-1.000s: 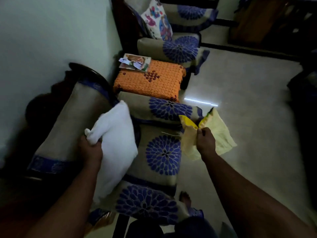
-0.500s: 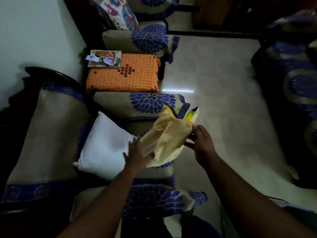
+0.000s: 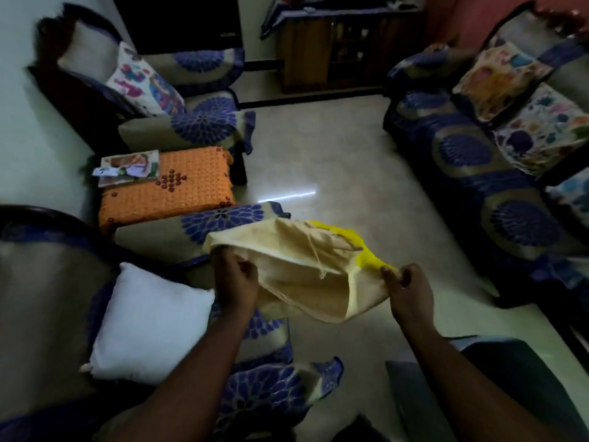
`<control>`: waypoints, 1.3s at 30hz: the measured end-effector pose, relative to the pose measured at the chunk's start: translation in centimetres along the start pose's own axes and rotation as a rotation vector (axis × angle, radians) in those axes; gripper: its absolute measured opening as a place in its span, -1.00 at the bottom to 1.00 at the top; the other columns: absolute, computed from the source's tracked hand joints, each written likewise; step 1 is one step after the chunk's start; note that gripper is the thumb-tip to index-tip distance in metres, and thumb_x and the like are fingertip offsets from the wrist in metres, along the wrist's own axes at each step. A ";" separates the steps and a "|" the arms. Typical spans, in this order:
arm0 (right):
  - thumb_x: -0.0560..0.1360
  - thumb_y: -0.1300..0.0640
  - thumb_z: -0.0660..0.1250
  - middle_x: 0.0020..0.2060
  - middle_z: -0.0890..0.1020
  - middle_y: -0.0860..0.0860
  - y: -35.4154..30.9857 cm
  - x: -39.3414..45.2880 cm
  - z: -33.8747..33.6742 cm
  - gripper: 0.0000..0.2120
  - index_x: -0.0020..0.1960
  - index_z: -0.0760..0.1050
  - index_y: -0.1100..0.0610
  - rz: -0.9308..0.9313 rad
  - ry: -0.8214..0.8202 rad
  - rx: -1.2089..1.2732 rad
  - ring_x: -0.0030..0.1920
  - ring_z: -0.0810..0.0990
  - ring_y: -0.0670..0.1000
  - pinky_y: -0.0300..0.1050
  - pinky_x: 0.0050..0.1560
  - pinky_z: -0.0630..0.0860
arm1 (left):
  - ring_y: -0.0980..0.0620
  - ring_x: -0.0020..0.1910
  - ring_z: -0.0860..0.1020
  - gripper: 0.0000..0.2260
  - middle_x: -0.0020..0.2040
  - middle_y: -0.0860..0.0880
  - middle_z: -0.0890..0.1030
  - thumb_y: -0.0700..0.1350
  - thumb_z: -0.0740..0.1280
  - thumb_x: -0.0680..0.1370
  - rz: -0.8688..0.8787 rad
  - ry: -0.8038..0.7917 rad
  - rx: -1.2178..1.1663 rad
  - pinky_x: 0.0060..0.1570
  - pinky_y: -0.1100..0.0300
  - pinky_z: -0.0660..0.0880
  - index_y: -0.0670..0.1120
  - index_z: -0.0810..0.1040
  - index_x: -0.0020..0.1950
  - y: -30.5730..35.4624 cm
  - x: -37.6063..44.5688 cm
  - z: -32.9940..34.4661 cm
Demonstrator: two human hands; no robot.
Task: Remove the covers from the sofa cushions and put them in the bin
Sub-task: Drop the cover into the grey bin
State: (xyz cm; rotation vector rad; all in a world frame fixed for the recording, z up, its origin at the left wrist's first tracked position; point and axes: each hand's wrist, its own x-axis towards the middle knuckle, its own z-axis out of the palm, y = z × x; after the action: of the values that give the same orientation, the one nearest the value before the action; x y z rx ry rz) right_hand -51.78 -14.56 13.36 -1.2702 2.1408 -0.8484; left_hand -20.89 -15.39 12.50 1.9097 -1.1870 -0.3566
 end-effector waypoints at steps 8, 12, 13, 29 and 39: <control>0.41 0.11 0.55 -0.31 0.62 -0.09 3.6 2.7 -3.2 -0.35 0.41 0.38 -0.16 -0.060 -0.354 0.157 -0.32 0.55 -0.24 -0.20 -0.17 0.44 | 0.07 -0.21 0.51 -0.45 0.09 -0.13 0.42 -0.37 0.41 0.43 0.382 -0.224 -0.156 -0.21 0.18 0.52 0.02 0.28 0.28 14.1 -6.4 5.6; 0.46 0.10 0.49 -0.19 0.59 -0.11 7.8 3.4 -7.5 -0.76 0.09 0.59 -0.10 -0.148 -0.265 0.049 -0.22 0.53 -0.19 -0.19 -0.06 0.41 | 0.21 -0.23 0.49 -0.37 0.20 -0.11 0.37 -0.38 0.41 0.40 0.433 -0.269 -0.095 -0.14 0.17 0.49 0.01 0.29 0.36 16.4 -7.7 6.6; 0.43 0.02 0.54 -0.01 0.59 -0.05 8.9 3.2 -8.4 -0.59 0.24 0.53 -0.06 -0.163 -0.250 0.087 -0.06 0.54 -0.13 -0.16 0.05 0.43 | 0.19 -0.23 0.50 -0.37 0.21 -0.06 0.36 -0.38 0.41 0.41 0.495 -0.316 -0.091 -0.14 0.16 0.52 0.03 0.29 0.37 17.4 -8.7 7.2; 0.55 0.14 0.22 -0.01 0.63 0.14 20.2 4.2 -19.8 -0.87 0.07 0.48 0.10 0.312 -0.050 -0.120 0.02 0.60 0.23 0.02 -0.07 0.52 | -0.17 0.06 0.51 -0.64 0.12 -0.08 0.46 0.01 0.17 0.54 0.722 -0.716 0.693 -0.03 -0.04 0.54 0.03 0.55 0.29 26.1 -11.4 20.7; 0.65 0.00 0.21 0.09 0.60 0.14 29.3 1.2 -29.2 -0.74 0.19 0.51 0.14 0.801 0.336 0.185 0.02 0.56 0.19 -0.06 -0.06 0.40 | -0.17 -0.18 0.69 -0.91 -0.01 -0.13 0.65 -0.10 0.22 0.57 0.086 -1.445 0.108 -0.19 -0.14 0.67 0.04 0.48 0.04 32.6 -24.7 35.1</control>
State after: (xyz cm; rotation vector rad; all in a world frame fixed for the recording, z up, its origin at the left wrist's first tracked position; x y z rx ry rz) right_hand -89.39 2.60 11.70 -0.1176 2.4489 -0.8928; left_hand -74.68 -18.90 11.93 1.5321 -2.1416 -1.8263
